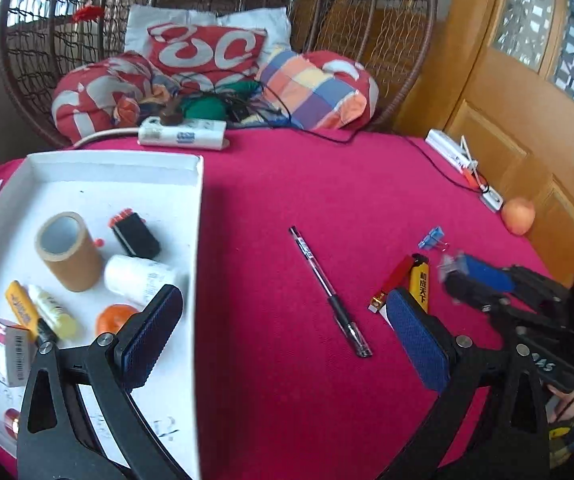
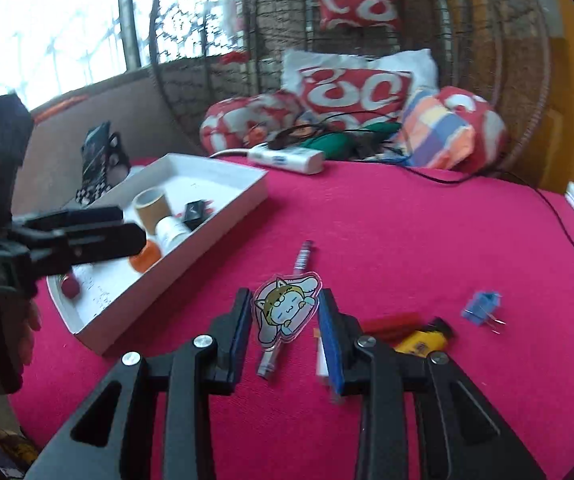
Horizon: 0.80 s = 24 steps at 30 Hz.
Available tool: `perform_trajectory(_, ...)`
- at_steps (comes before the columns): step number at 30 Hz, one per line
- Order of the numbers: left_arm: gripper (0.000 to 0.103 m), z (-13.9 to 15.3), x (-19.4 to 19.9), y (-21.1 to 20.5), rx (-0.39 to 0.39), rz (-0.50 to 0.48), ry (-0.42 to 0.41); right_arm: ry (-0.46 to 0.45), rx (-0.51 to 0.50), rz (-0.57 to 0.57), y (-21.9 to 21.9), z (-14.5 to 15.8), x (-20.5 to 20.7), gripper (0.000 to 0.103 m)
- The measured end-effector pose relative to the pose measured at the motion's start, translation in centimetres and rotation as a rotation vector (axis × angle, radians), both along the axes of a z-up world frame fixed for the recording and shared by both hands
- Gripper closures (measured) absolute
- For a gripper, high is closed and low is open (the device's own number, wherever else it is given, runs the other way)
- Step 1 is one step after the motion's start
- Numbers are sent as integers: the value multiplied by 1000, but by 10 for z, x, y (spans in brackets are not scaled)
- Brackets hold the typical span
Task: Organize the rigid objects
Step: 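Grasp the black pen with the left gripper while the right gripper grasps the cartoon sticker, then carry the black pen and sticker into the white tray and release both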
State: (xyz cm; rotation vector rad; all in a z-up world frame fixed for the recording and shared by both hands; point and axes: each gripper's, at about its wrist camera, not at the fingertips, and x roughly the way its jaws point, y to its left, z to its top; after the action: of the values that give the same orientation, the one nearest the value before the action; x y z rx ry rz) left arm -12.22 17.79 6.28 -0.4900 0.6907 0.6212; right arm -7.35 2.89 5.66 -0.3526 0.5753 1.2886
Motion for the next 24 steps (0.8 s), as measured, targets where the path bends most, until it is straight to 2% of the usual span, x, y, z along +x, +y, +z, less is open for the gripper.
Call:
perform_trajectory(3, 3, -13, 42, -4, 14, 6, 71, 23, 40, -90, -31, 7, 24, 71)
perform_trajectory(4, 6, -18, 55, -5, 40, 7, 110, 30, 51, -109, -38, 8, 28, 71)
perform_trajectory(6, 20, -32, 77, -3, 46, 17, 182, 46, 71, -132, -49, 9, 33, 71)
perform_trajectory(9, 26, -55, 90, 1, 20, 35, 257, 63, 99, -145, -58, 10, 37, 71)
perform_trajectory(13, 29, -61, 83, 0, 16, 31, 231, 69, 130, -141, -64, 14, 41, 70)
perform_trajectory(14, 38, -61, 81, -3, 31, 18, 235, 68, 135, -140, -65, 15, 41, 70)
perform_trajectory(15, 58, -60, 79, -6, 48, -18, 223, 68, 140, -139, -67, 16, 41, 70)
perform_trajectory(16, 71, -58, 77, -11, 64, -46, 215, 68, 146, -138, -68, 17, 40, 70)
perform_trajectory(17, 92, -57, 73, -12, 55, -66, 206, 68, 153, -136, -68, 17, 40, 70)
perform_trajectory(22, 94, -52, 53, -20, 13, -90, 141, 72, 175, -134, -68, 21, 37, 71)
perform_trajectory(24, 94, -44, 47, -27, 27, -96, 115, 69, 180, -133, -68, 24, 36, 71)
